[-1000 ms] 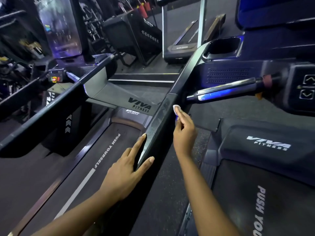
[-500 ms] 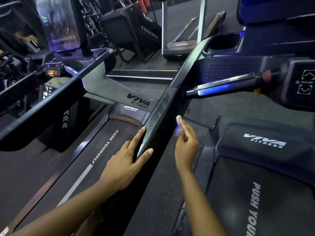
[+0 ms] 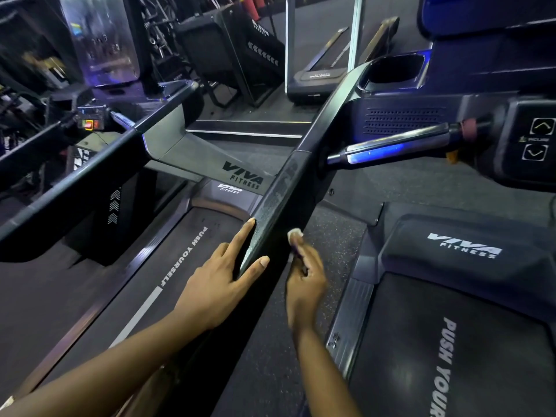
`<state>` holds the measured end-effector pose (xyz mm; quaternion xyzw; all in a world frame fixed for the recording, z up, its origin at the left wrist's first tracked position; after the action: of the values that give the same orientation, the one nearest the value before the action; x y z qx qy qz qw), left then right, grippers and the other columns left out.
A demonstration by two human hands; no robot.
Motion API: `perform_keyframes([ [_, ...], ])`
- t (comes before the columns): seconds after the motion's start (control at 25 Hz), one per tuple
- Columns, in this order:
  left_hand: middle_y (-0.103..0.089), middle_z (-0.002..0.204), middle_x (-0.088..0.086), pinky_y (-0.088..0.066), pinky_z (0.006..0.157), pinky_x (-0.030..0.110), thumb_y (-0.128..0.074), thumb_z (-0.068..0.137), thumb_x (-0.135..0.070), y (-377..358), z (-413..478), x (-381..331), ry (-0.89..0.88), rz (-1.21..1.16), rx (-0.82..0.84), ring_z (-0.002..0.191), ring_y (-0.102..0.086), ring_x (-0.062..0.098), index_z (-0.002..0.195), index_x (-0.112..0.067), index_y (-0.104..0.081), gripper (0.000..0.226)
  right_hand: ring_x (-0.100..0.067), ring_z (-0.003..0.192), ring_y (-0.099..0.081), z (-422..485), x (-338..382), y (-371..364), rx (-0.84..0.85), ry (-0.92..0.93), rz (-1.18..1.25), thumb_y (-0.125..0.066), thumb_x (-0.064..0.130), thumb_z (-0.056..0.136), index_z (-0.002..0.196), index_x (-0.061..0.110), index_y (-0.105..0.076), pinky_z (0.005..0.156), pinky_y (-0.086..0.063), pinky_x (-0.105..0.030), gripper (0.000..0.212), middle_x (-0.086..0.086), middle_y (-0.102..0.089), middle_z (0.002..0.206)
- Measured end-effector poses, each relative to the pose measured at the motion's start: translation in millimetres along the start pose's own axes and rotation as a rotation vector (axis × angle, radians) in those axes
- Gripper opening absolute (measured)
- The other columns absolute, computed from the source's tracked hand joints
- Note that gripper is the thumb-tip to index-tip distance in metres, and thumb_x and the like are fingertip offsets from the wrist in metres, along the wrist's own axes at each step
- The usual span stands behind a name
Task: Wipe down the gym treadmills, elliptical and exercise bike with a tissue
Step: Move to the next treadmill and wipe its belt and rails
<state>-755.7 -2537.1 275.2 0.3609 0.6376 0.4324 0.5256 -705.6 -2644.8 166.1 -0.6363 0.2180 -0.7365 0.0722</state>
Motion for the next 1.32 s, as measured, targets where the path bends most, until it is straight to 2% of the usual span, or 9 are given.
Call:
perform_keyframes([
  [0.12,-0.046,0.136,-0.008,-0.039,0.094,0.033,-0.014,0.065,-0.086,0,0,1,-0.004,-0.001,-0.001,0.119,-0.051,0.019,0.133,-0.071,0.008,0.073,-0.007,0.107,-0.062,-23,9,2,0.012,0.005,0.024,-0.045,-0.022,0.084,0.11,0.012,-0.065,0.093,-0.047,-0.02,0.047,-0.002,-0.066,0.113],
  [0.28,-0.046,0.135,-0.006,-0.038,0.085,0.029,-0.012,0.064,-0.086,-1,0,2,0.0,-0.005,0.001,0.114,-0.052,0.018,0.134,-0.069,0.007,0.075,-0.001,0.107,-0.059,39,0,6,-0.11,0.032,-0.074,-0.044,-0.02,0.085,0.115,0.014,-0.061,0.098,-0.045,-0.024,0.049,0.0,-0.065,0.114],
  [0.4,-0.043,0.141,-0.006,-0.037,0.088,0.029,-0.013,0.065,-0.086,-1,0,2,-0.006,-0.006,0.0,0.122,-0.049,0.02,0.138,-0.066,0.006,0.078,-0.001,0.108,-0.059,44,0,-1,-0.064,0.073,-0.135,-0.044,-0.023,0.083,0.118,0.005,-0.061,0.099,-0.044,-0.023,0.048,-0.007,-0.064,0.116],
  [0.68,-0.04,0.146,-0.007,-0.034,0.097,0.036,-0.011,0.062,-0.086,-3,2,3,0.019,0.009,0.01,0.135,-0.038,0.025,0.138,-0.065,0.005,0.08,-0.005,0.109,-0.06,-50,18,-1,0.091,0.154,-0.098,-0.048,-0.014,0.086,0.111,0.0,-0.065,0.094,-0.046,-0.018,0.033,-0.01,-0.063,0.115],
  [0.76,-0.039,0.147,-0.007,-0.033,0.097,0.036,-0.013,0.066,-0.089,-3,2,3,0.035,0.012,0.016,0.135,-0.037,0.025,0.138,-0.065,0.005,0.078,-0.006,0.111,-0.059,-37,26,4,0.111,0.204,-0.137,-0.049,-0.01,0.088,0.113,0.005,-0.064,0.096,-0.046,-0.022,0.033,-0.004,-0.064,0.117],
  [0.84,-0.038,0.148,-0.006,-0.032,0.094,0.034,-0.017,0.074,-0.089,-3,2,3,0.047,0.01,0.02,0.134,-0.038,0.025,0.14,-0.062,0.005,0.074,-0.004,0.112,-0.058,2,32,6,0.027,0.233,-0.177,-0.051,-0.015,0.086,0.116,0.007,-0.062,0.097,-0.046,-0.024,0.039,0.001,-0.064,0.117],
  [1.0,-0.036,0.149,-0.007,-0.033,0.098,0.035,-0.011,0.063,-0.087,-2,1,2,0.027,0.003,0.02,0.136,-0.036,0.027,0.139,-0.063,0.004,0.082,-0.007,0.112,-0.058,44,38,-13,-0.018,0.31,-0.291,-0.05,-0.011,0.085,0.114,0.005,-0.065,0.099,-0.043,-0.021,0.036,-0.004,-0.065,0.117],
  [1.16,-0.04,0.146,-0.008,-0.032,0.107,0.04,-0.014,0.065,-0.086,-3,4,6,-0.007,-0.038,0.004,0.134,-0.039,0.024,0.138,-0.065,0.003,0.078,-0.002,0.115,-0.054,-5,41,-13,0.019,0.388,-0.342,-0.056,-0.007,0.084,0.117,0.008,-0.063,0.1,-0.04,-0.017,0.037,-0.003,-0.062,0.12],
  [1.32,-0.049,0.137,-0.002,-0.036,0.106,0.043,-0.014,0.068,-0.086,-5,8,9,-0.016,-0.06,-0.007,0.128,-0.046,0.025,0.138,-0.066,-0.001,0.074,-0.001,0.114,-0.055,-44,45,-8,0.116,0.4,-0.3,-0.059,-0.011,0.082,0.117,0.007,-0.062,0.099,-0.042,-0.019,0.04,-0.003,-0.062,0.118],
])
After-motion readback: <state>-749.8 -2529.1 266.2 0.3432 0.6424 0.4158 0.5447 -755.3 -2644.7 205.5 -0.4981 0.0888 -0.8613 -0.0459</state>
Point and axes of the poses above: each hand's wrist, its own z-axis towards the middle knuckle, its own y-axis out of the back of the hand, x = y × z, the point moved 5 cm from there along z, towards the middle knuckle
